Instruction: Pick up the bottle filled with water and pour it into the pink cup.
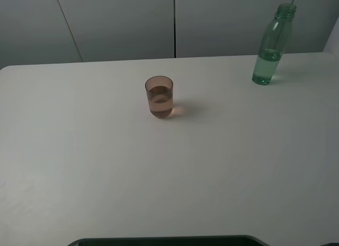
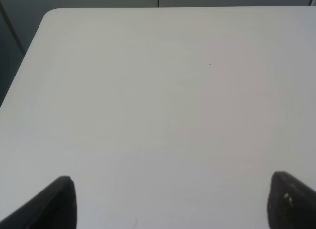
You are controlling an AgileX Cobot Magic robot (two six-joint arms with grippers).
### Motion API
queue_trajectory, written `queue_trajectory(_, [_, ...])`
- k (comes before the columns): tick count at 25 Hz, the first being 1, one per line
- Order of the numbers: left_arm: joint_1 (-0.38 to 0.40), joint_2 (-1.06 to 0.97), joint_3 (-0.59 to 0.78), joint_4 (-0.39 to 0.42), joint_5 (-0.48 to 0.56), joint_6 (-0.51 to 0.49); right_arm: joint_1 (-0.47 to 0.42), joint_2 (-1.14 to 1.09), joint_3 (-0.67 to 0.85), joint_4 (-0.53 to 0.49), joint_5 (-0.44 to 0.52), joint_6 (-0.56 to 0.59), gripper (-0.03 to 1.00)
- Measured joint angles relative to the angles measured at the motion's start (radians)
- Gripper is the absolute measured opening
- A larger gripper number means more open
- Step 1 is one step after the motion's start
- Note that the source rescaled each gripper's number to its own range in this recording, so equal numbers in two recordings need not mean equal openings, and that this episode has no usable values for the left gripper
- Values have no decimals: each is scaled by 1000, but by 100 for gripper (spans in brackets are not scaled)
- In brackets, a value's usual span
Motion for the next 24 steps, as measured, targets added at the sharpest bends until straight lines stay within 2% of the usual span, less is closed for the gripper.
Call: queue_trajectory(24, [0, 0, 0, 0, 0, 0, 0, 0, 0, 0, 0, 0, 100])
